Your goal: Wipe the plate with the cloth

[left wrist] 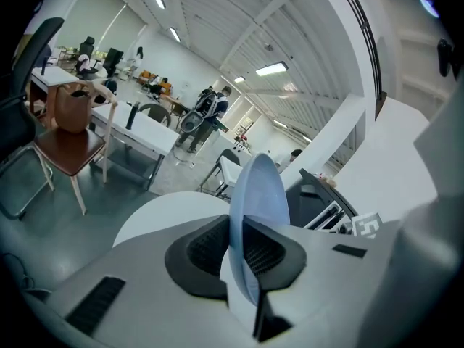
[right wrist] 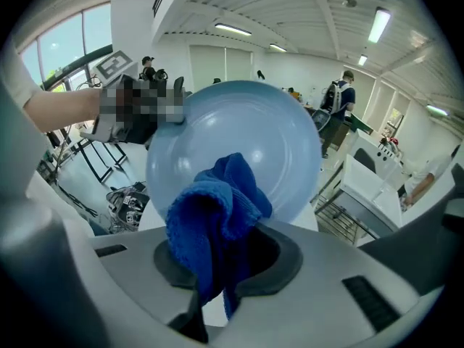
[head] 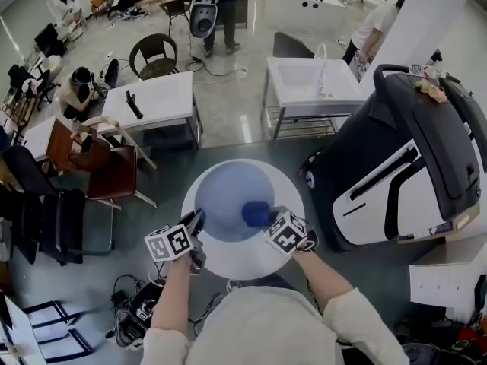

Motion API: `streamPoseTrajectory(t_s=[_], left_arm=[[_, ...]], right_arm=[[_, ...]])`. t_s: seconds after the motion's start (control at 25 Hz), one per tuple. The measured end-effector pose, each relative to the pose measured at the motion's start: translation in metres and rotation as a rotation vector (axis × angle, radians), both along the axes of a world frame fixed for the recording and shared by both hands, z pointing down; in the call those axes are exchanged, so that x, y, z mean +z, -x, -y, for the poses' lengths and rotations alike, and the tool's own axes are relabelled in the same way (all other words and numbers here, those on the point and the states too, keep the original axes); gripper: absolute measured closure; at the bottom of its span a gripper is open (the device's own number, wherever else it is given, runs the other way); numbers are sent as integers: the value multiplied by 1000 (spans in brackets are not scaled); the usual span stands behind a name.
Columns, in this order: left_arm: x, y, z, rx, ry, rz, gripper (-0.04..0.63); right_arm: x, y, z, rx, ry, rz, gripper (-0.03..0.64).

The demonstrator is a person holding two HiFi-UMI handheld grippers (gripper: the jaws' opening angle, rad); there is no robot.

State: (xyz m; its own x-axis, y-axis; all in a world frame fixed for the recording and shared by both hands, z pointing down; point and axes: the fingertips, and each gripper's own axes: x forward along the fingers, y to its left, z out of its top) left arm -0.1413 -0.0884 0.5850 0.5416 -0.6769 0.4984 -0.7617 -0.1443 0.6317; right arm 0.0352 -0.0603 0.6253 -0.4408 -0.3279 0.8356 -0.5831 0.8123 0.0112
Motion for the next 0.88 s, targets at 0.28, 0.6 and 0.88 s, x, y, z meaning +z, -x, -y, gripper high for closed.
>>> streamPoseTrajectory(t_s=[0.28, 0.6, 0.88], left_arm=[[7, -20, -13, 63, 25, -14, 548], [6, -39, -15, 90, 24, -45, 548], [5, -32, -10, 57, 19, -40, 548]], right_arm=[[-29, -32, 57, 122, -127, -27, 524], [-64, 15, 86, 66, -248, 50, 523], [-54, 71, 38, -98, -194, 98, 523]])
